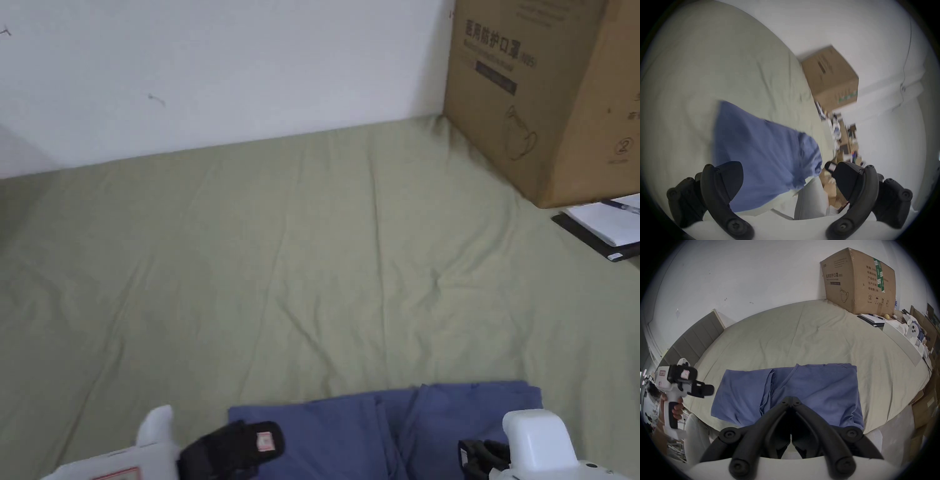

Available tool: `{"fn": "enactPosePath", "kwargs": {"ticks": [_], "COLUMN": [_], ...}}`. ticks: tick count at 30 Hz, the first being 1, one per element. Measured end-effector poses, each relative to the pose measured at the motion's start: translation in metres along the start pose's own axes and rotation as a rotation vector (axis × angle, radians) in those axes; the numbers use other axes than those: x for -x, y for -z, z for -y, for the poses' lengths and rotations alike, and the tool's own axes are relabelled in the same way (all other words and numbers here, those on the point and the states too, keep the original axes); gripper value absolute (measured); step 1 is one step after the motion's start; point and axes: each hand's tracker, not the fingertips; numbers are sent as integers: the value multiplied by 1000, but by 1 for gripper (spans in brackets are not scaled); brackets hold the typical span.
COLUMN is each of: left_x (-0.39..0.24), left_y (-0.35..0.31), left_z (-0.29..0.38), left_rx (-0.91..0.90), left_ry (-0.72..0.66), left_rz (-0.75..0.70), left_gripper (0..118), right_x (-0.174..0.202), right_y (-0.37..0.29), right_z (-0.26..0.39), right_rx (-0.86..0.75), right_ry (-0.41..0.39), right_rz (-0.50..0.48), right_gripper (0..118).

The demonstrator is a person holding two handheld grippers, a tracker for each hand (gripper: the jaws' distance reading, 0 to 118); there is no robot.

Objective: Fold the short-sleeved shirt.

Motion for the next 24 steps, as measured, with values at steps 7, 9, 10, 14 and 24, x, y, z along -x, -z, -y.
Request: {"fn": "enactPosePath", "kwargs": {"ticks": [7, 9, 10, 14, 24], "left_x": [65, 70, 71, 65, 69], "left_y": [-10, 7, 16, 44, 35], "left_z": [7, 10, 11, 2, -14], "left_rx": [12, 67, 93, 118, 180], "left_ry": [-233, -257, -237, -225, -198], "left_rz": [41, 27, 58, 180, 29], "left_gripper": [114, 113, 113, 94, 7], "right_x": [28, 36, 41, 49, 54], "right_y": [12, 14, 13, 15, 12], "right_z": [-4, -6, -7, -8, -12], "right_rx": [41, 50, 48, 57, 82], "right_ry": [-62, -92, -103, -125, -146], "right_rz": [-22, -26, -23, -14, 5], "right_gripper": [0, 0, 0, 0, 0]}}
